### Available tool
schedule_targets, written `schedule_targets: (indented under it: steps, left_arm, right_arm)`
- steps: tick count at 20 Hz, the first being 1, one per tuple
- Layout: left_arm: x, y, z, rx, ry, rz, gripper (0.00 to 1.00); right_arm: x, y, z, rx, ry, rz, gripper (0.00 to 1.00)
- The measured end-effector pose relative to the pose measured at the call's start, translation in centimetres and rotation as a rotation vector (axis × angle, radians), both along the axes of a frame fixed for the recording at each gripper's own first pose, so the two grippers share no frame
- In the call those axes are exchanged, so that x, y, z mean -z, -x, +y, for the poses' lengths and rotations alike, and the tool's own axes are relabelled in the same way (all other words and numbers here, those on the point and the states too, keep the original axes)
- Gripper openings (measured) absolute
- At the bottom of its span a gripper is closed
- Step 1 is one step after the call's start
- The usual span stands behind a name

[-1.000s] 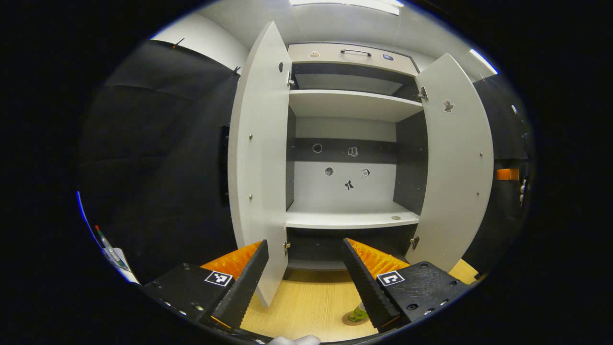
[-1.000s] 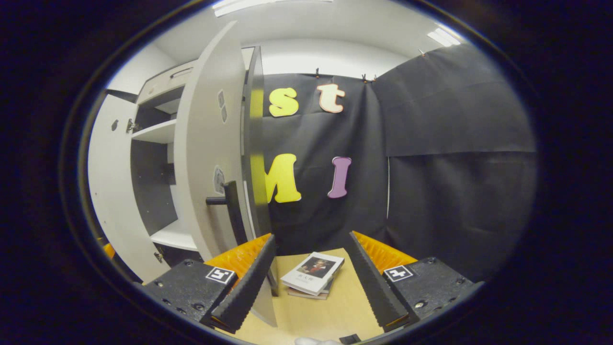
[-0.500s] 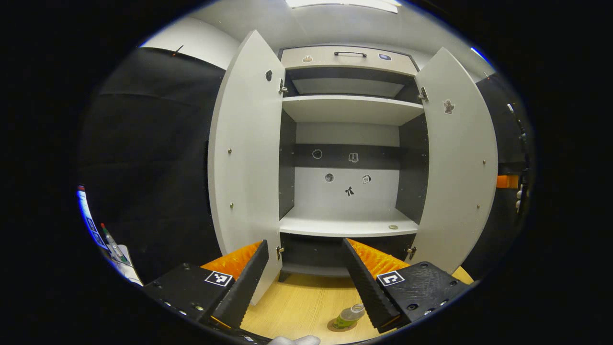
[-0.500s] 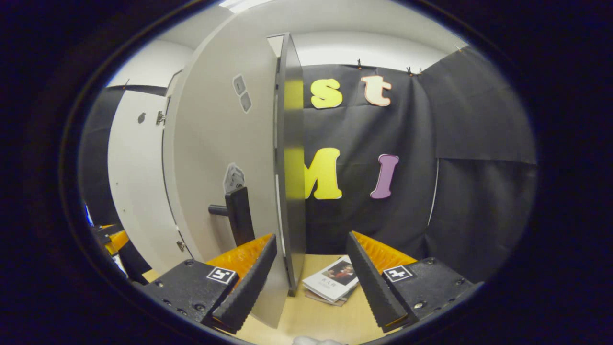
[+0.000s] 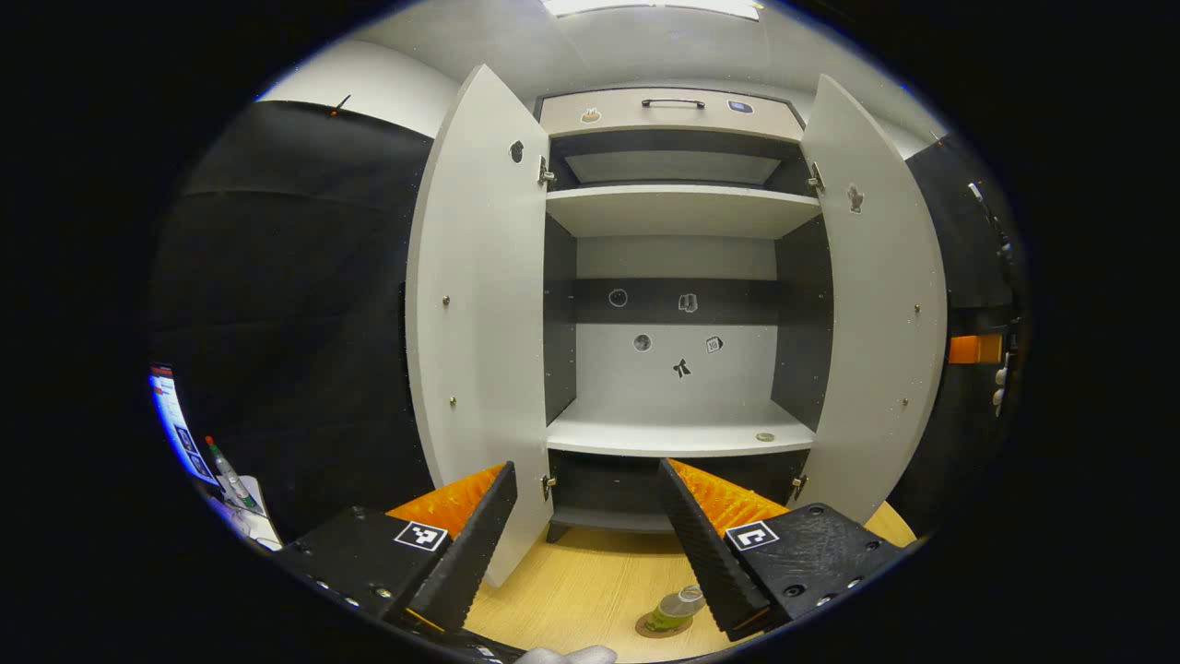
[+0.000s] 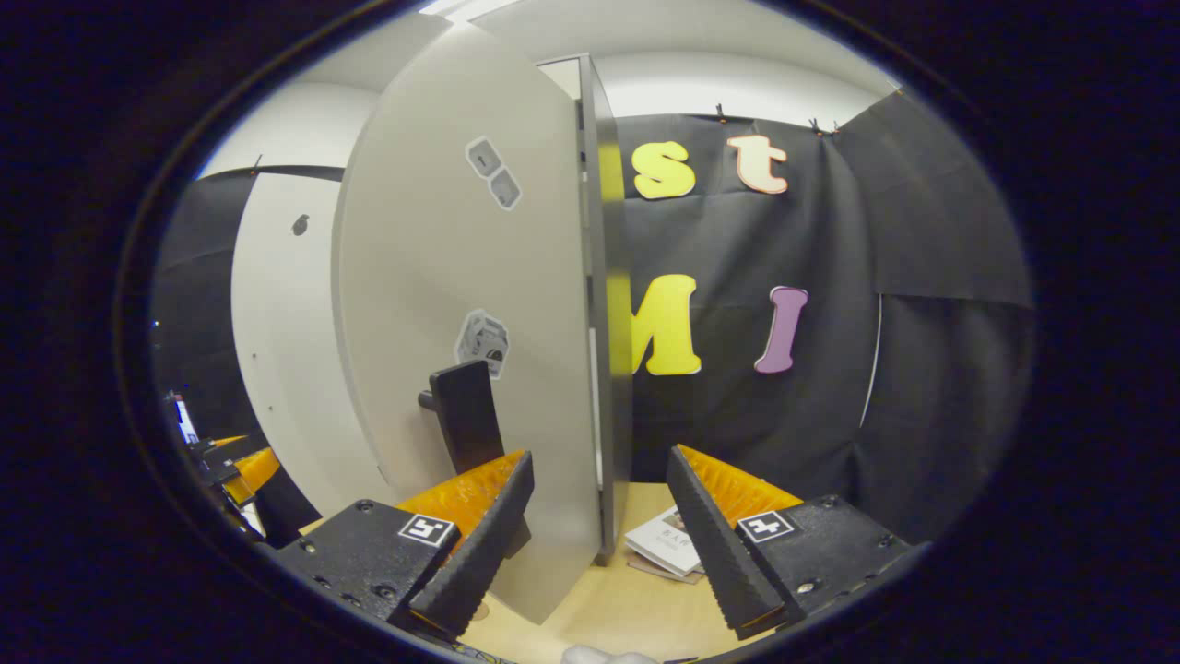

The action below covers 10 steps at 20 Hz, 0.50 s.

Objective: Grasp the bottle in the cabinet with the left hand and place it on the coaster, then close the right door with the right hand and the left door with the left hand.

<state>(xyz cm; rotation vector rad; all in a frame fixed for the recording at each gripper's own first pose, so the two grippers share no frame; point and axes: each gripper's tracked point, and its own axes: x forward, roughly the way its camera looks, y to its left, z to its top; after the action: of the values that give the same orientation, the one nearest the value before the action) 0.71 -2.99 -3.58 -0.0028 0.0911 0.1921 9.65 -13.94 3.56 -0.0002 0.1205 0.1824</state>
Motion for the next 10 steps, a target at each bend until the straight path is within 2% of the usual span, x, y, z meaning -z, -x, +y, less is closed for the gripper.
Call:
schedule_targets:
  steps: [3, 4, 5, 8, 10]
  left_arm:
    - [-0.1, 0.4, 0.7, -0.008, -0.002, -0.003, 0.94]
    - [-0.1, 0.5, 0.9, -0.011, -0.001, -0.002, 0.94]
    - [-0.1, 0.7, 1.2, -0.012, -0.001, 0.0, 0.94]
    - [-0.2, 0.9, 1.8, -0.009, -0.005, -0.002, 0.94]
    - [-0.2, 1.0, 2.0, -0.004, -0.007, -0.003, 0.94]
  right_arm:
    - [0.1, -0.4, 1.9, -0.001, 0.0, -0.01, 0.97]
    - [0.2, -0.5, 2.5, -0.005, -0.006, -0.007, 0.93]
    - [0.3, -0.6, 3.0, -0.009, -0.014, -0.006, 0.97]
    - [0.3, -1.0, 4.6, -0.016, -0.019, -0.01, 0.93]
    - [0.9, -1.5, 5.3, -0.015, 0.001, 0.0, 0.97]
